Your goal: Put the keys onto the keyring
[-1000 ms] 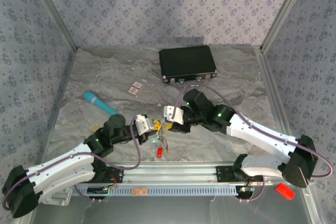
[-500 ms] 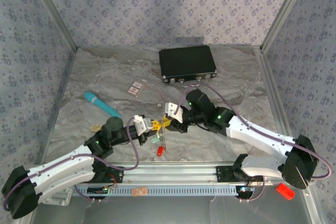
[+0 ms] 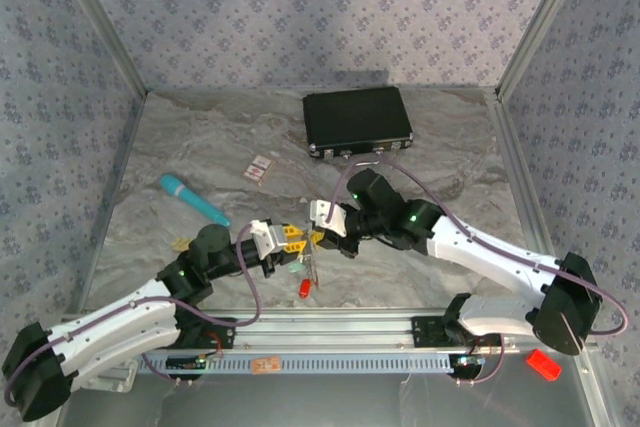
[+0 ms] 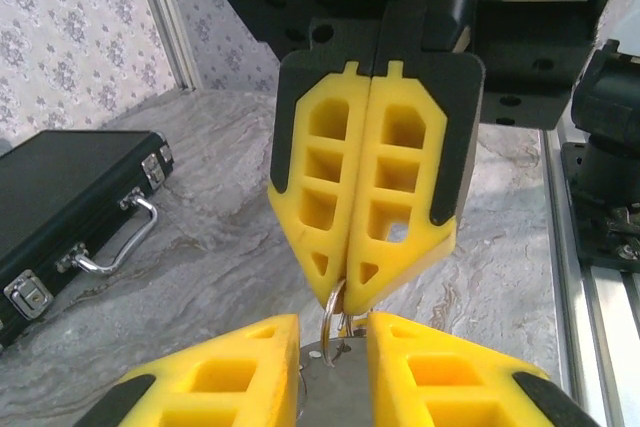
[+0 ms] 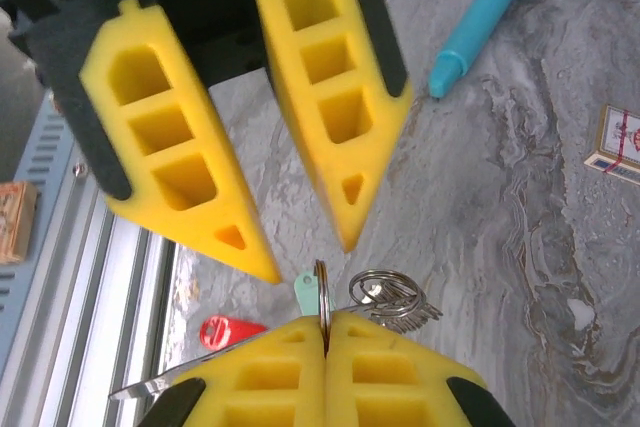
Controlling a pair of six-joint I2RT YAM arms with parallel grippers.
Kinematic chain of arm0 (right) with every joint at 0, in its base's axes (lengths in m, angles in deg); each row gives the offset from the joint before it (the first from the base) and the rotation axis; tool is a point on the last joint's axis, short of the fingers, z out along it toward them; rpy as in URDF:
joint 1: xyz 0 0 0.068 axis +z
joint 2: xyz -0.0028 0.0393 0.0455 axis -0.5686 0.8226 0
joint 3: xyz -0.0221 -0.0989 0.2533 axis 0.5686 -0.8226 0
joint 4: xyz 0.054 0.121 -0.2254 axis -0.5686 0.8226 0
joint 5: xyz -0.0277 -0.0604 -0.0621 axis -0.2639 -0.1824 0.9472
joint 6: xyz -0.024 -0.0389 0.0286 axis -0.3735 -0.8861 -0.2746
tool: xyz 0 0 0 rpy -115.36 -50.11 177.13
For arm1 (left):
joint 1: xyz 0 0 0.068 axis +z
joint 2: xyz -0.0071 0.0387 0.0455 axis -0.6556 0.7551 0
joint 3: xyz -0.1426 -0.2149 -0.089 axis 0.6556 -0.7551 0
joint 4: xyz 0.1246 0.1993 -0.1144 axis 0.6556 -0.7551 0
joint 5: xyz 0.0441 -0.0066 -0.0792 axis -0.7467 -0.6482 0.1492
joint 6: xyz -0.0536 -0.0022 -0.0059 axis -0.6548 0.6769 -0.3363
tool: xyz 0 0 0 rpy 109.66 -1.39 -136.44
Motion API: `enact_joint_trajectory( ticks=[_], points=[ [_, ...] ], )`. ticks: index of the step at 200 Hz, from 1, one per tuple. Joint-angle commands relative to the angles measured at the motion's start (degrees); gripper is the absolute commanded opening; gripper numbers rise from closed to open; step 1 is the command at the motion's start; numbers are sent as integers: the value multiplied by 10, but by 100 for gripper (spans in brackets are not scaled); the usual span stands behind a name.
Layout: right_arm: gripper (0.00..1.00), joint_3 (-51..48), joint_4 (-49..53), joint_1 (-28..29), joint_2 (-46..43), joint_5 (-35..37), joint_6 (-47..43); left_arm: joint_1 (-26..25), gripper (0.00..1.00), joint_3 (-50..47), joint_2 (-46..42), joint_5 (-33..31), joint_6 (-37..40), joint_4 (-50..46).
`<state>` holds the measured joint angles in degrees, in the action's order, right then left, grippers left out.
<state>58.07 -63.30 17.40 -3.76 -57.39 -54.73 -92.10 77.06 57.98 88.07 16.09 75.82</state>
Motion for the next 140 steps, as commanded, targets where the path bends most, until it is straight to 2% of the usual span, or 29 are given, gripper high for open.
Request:
enact_joint_trajectory(
  ticks=[1, 37, 62, 112, 134, 140],
  points=[
    [0, 51, 82, 11, 12, 28, -58, -2, 23, 26, -4, 0, 20, -31],
    [0, 74, 95, 18, 19, 23, -72, -2, 21, 33, 8, 3, 24, -31],
    [0, 79, 93, 28, 25, 26, -74, -2, 15, 33, 9, 5, 19, -24],
    [0, 84, 86, 44, 32, 41, -69, -2, 13, 32, 7, 12, 18, -19],
    [0, 79, 76, 44, 27, 37, -61, -2, 3, 30, 4, 14, 17, -18],
    [3, 73, 68, 42, 22, 37, -56, -2, 1, 30, 3, 14, 18, -18]
  ],
)
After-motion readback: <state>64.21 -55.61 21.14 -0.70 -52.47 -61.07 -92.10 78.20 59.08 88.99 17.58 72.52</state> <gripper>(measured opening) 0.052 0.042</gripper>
